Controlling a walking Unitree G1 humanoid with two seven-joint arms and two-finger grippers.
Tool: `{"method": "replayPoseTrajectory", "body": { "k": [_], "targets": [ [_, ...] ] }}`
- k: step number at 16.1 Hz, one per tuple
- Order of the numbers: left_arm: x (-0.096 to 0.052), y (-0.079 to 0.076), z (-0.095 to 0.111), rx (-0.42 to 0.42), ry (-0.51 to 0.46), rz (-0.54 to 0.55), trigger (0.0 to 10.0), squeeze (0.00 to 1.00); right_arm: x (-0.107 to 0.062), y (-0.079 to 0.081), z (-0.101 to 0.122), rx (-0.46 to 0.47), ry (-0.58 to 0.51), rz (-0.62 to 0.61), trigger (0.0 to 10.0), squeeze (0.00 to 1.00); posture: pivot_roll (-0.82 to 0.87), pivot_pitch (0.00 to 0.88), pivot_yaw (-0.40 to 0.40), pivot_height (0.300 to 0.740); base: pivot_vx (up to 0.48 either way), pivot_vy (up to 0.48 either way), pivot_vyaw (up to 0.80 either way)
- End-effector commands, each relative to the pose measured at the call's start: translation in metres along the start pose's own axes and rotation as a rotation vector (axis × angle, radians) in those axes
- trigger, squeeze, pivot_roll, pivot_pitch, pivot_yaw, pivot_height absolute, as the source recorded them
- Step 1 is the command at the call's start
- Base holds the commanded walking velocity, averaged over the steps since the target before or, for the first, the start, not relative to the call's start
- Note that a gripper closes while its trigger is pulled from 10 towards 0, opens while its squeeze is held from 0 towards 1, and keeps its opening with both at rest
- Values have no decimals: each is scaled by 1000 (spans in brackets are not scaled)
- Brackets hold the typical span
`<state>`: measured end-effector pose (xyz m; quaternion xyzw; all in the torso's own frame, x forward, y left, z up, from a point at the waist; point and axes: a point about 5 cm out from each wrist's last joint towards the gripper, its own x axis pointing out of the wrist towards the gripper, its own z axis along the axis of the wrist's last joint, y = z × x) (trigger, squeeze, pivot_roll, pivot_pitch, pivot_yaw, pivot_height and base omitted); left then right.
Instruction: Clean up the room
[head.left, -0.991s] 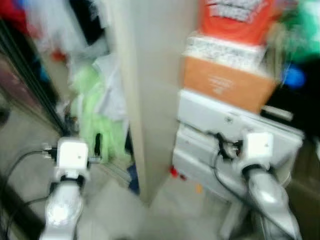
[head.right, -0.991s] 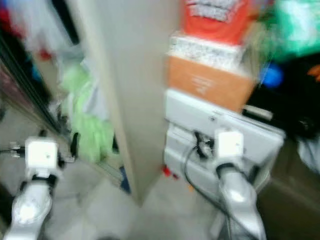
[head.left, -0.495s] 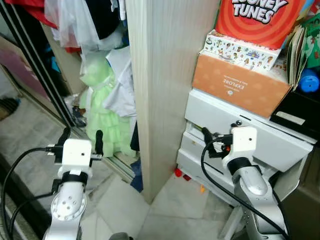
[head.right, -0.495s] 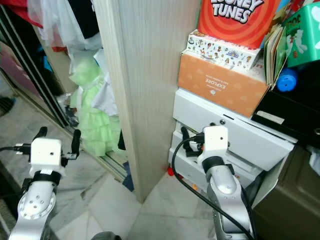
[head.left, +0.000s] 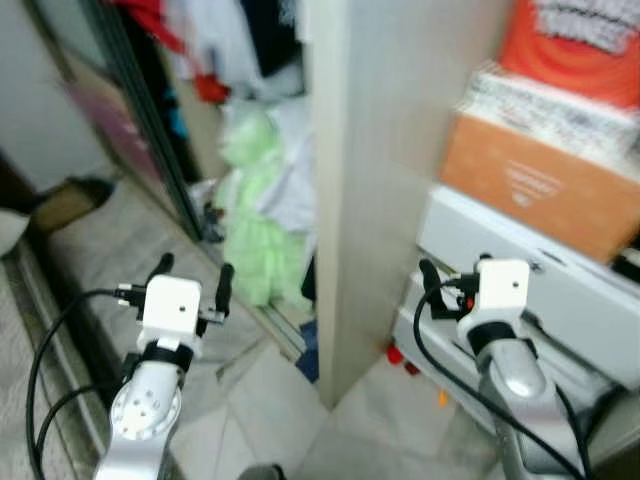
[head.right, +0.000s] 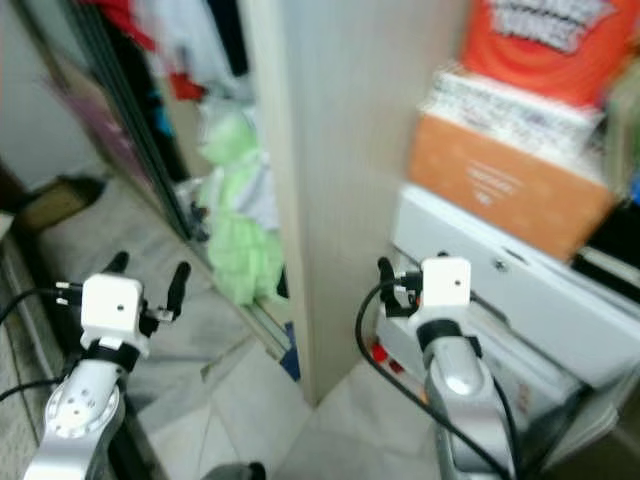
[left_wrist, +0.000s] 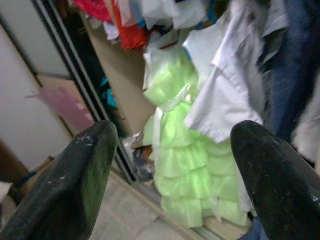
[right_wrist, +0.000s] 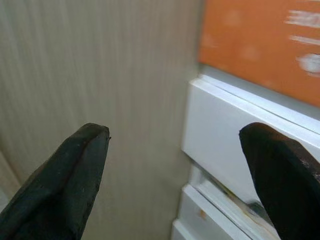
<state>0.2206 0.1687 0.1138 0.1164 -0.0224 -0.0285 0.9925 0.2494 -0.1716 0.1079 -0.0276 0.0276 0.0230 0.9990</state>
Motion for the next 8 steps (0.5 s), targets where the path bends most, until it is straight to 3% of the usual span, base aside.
{"method": "replayPoseTrajectory", "body": {
  "k": [1,4,8],
  "targets": [
    [0,0,3,-16,-9,-8,10000,0,-1,-2,1,-4,-6,-7,10000,0,-80,21,10,740,0,0,800],
    [-1,-2,3,-71,-9,-60,10000,0,-2,-1,0,-1,-5,-3,10000,0,-82,27,8,740,0,0,800],
    [1,-1,2,-32,3,-37,10000,0,-3,-1,1,-1,-3,-1,10000,0,-88,32,9,740,0,0,800]
  ]
}}
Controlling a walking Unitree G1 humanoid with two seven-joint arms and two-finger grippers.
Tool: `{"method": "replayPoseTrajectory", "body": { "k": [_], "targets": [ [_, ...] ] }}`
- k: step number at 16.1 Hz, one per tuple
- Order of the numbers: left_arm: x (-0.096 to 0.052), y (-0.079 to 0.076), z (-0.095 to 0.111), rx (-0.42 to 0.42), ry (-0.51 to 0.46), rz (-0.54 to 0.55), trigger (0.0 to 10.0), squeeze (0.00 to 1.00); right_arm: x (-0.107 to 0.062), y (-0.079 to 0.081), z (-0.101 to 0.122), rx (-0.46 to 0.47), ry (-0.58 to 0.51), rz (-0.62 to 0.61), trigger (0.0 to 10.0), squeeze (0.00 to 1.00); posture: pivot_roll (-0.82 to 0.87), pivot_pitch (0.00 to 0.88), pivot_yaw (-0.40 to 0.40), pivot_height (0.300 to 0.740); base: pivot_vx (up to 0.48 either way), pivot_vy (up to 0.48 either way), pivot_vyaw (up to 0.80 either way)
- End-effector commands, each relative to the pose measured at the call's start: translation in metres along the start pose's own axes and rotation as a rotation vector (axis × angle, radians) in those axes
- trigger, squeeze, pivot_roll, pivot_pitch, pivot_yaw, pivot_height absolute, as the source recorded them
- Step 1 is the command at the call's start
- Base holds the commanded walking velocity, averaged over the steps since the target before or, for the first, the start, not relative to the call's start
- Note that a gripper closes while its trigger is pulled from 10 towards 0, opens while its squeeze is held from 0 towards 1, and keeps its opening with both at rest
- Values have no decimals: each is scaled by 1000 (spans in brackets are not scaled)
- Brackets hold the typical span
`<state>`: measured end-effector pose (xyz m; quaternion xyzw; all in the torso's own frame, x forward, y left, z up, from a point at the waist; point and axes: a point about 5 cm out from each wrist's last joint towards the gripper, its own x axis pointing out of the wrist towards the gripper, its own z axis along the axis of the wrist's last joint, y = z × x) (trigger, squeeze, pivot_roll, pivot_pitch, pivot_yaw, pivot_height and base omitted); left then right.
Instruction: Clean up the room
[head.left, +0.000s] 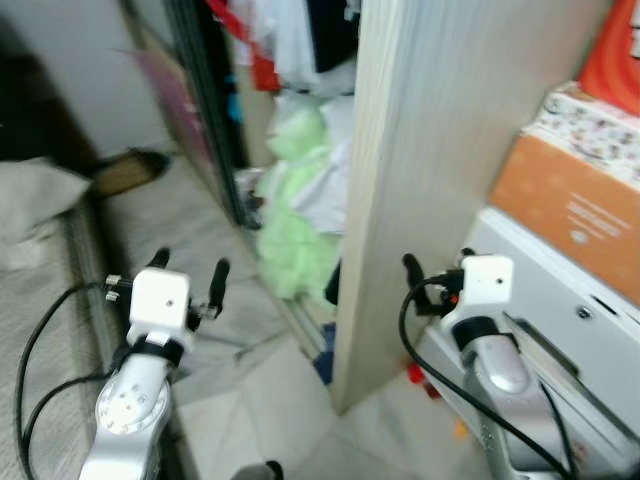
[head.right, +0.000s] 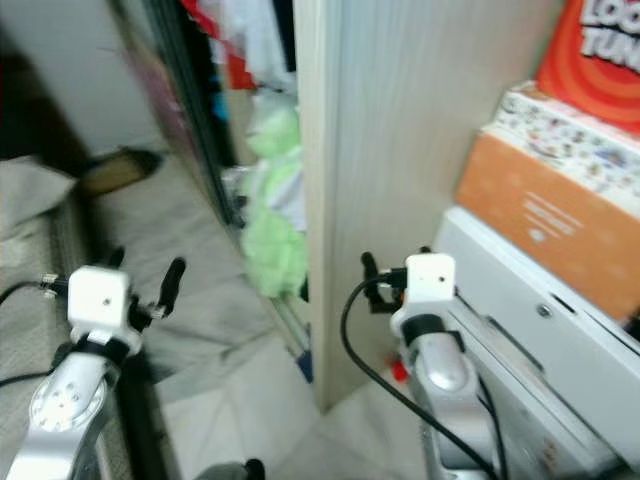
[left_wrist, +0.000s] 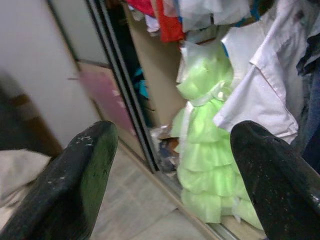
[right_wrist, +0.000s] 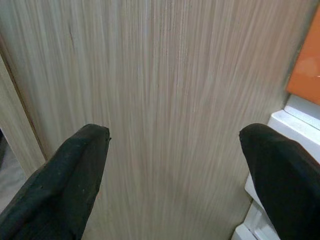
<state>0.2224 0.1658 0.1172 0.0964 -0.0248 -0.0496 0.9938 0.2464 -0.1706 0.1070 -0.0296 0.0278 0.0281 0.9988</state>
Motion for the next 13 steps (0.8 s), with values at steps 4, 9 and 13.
{"method": "replayPoseTrajectory", "body": {
  "k": [4,9,13],
  "targets": [
    [2,3,-6,48,44,79,10000,0,-1,-2,1,9,1,-14,10000,0,-90,35,7,740,0,0,400],
    [2,2,-7,68,48,80,10000,0,-1,-2,1,12,5,-14,10000,0,-92,39,8,740,-115,0,0],
    [2,2,-7,65,50,83,10000,0,-2,-2,1,11,6,-12,10000,0,-92,43,9,740,-271,0,0]
  ]
}}
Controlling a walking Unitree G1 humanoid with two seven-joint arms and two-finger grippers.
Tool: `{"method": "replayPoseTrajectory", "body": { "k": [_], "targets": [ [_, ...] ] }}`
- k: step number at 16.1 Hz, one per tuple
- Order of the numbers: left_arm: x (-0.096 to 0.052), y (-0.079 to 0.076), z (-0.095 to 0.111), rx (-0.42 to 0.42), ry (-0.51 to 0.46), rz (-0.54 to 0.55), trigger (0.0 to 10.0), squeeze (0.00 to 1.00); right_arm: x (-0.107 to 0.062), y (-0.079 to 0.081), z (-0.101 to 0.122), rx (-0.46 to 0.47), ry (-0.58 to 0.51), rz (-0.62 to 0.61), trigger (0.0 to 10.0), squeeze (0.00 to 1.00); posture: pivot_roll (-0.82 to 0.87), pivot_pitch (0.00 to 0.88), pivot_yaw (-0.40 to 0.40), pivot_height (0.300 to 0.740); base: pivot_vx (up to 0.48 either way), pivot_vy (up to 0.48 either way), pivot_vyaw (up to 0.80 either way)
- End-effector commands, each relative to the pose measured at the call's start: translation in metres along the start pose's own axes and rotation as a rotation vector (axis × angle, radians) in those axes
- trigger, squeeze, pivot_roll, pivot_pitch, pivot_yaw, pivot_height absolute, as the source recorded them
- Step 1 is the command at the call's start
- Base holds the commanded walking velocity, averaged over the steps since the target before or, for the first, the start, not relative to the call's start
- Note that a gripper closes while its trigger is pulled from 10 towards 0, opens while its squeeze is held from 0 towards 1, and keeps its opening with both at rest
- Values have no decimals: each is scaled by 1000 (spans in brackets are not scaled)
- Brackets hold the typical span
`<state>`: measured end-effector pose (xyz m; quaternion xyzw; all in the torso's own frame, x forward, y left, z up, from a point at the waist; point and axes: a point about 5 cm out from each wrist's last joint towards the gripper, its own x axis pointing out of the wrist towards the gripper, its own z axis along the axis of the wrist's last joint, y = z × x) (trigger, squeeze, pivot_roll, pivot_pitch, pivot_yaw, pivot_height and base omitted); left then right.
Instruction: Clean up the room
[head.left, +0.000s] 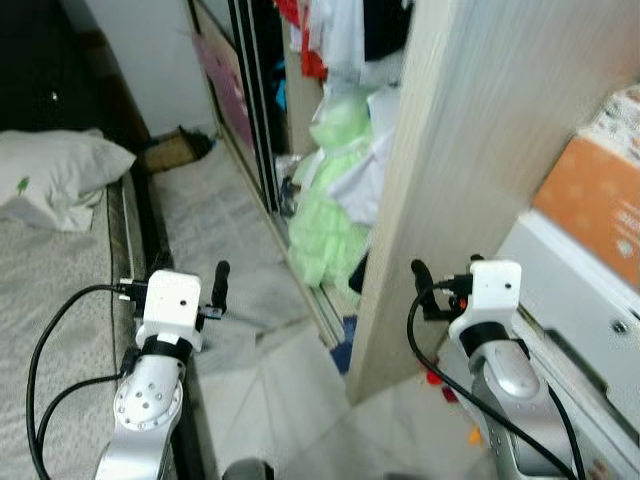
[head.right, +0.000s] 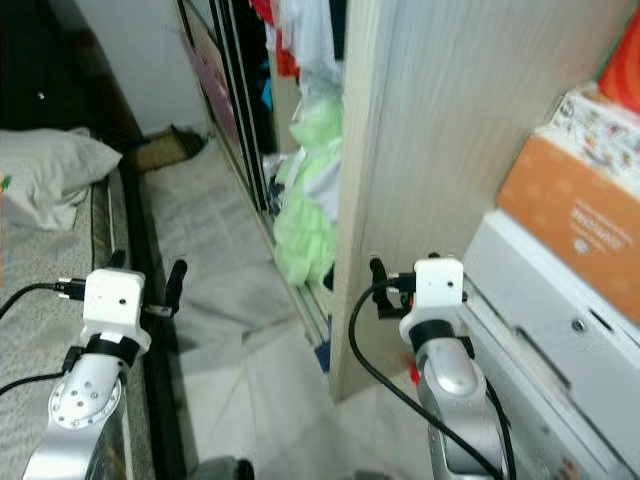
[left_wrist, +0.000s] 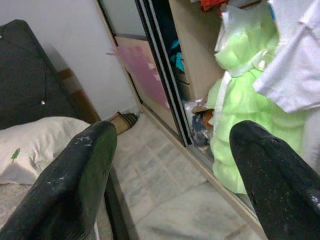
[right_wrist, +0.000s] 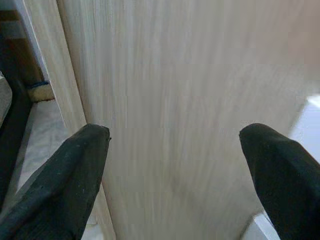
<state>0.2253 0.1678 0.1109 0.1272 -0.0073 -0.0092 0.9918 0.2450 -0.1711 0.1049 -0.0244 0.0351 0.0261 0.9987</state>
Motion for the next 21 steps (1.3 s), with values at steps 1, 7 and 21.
{"method": "replayPoseTrajectory", "body": {
  "k": [1,7,21],
  "targets": [
    [0,1,0,0,5,8,10000,0,0,-2,4,-1,-9,-9,10000,0,-92,44,10,740,0,0,0],
    [-1,0,-1,-17,22,2,10000,0,0,-1,5,-23,-19,-3,10000,0,-94,45,10,740,0,0,533],
    [3,-3,0,-13,-1,-27,10000,0,1,-4,6,-30,-12,39,10000,0,-100,39,9,740,0,0,800]
  ]
}}
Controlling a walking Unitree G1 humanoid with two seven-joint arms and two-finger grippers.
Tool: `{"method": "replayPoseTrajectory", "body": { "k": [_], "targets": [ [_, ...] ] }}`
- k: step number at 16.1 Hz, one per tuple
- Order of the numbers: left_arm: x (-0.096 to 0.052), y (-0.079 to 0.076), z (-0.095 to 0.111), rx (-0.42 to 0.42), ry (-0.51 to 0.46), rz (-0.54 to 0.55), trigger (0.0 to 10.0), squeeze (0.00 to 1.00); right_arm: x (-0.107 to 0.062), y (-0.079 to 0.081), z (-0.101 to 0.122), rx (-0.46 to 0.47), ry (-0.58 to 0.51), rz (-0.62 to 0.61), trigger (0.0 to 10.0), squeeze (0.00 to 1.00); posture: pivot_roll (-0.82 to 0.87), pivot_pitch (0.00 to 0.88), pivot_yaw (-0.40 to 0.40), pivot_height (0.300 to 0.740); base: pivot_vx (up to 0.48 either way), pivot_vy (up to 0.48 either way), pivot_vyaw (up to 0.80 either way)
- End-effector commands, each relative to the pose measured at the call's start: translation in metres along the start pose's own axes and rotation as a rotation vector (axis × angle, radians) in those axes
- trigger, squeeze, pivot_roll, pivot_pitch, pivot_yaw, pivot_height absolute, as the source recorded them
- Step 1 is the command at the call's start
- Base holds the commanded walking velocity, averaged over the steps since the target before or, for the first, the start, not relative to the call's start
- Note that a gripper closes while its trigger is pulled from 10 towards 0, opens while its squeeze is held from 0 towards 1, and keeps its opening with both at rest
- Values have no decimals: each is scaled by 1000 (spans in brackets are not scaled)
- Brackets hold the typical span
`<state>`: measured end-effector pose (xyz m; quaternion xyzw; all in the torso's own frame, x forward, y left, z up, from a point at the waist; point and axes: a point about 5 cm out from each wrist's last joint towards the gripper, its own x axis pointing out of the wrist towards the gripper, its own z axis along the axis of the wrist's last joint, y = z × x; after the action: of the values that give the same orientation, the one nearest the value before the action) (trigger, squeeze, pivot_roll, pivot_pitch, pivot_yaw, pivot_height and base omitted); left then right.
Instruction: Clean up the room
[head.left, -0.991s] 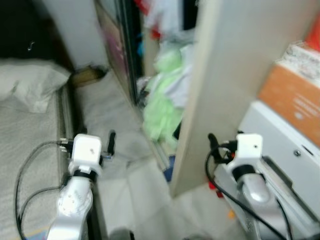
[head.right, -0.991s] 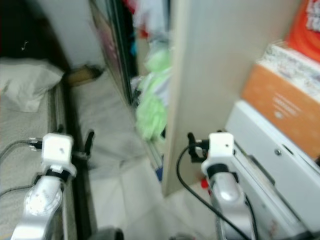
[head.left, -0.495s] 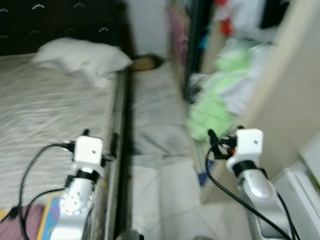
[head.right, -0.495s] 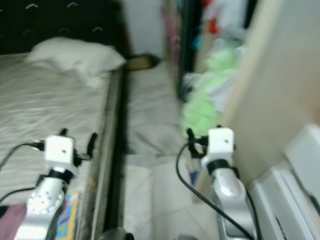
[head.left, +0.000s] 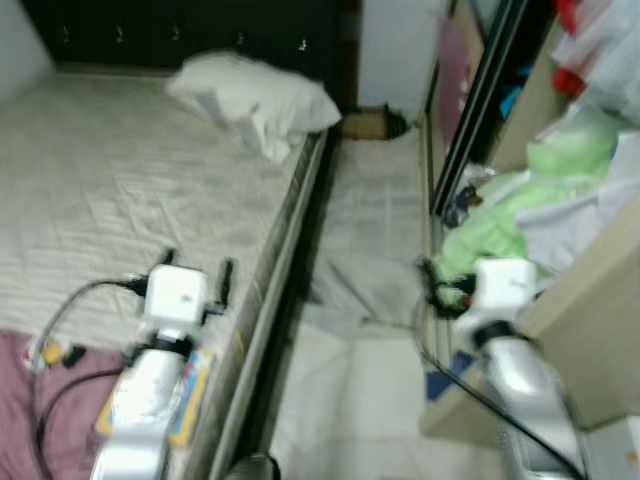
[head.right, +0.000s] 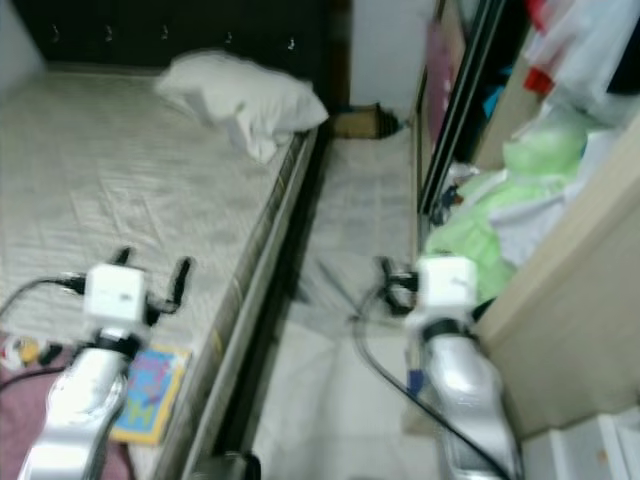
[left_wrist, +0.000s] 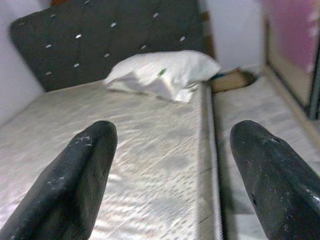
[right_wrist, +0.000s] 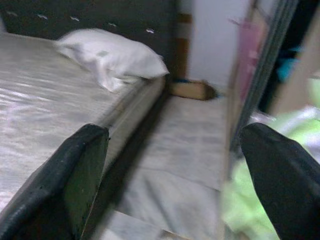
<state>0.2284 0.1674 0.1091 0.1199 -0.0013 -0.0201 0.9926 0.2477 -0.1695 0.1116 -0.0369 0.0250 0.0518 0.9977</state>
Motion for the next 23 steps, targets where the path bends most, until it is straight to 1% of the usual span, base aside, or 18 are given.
{"method": "replayPoseTrajectory", "body": {
  "k": [1,9,11,18,23],
  "targets": [
    [0,-3,2,0,-13,-9,10000,0,0,-5,0,-2,5,-8,10000,0,-99,38,9,740,0,0,800],
    [-1,-2,3,5,-30,7,10000,0,2,-6,2,-2,-8,-11,10000,0,-94,40,6,740,0,0,800],
    [0,2,3,4,-30,41,10000,0,2,-5,3,0,-12,-9,10000,0,-93,39,5,740,0,0,800],
    [2,1,3,7,-32,50,10000,0,8,-7,8,-5,-31,-12,10000,0,-94,36,2,740,0,0,800],
    [3,1,1,0,-21,50,10000,0,8,-5,7,-2,-36,-12,10000,0,-101,29,10,740,0,0,800]
  ]
}}
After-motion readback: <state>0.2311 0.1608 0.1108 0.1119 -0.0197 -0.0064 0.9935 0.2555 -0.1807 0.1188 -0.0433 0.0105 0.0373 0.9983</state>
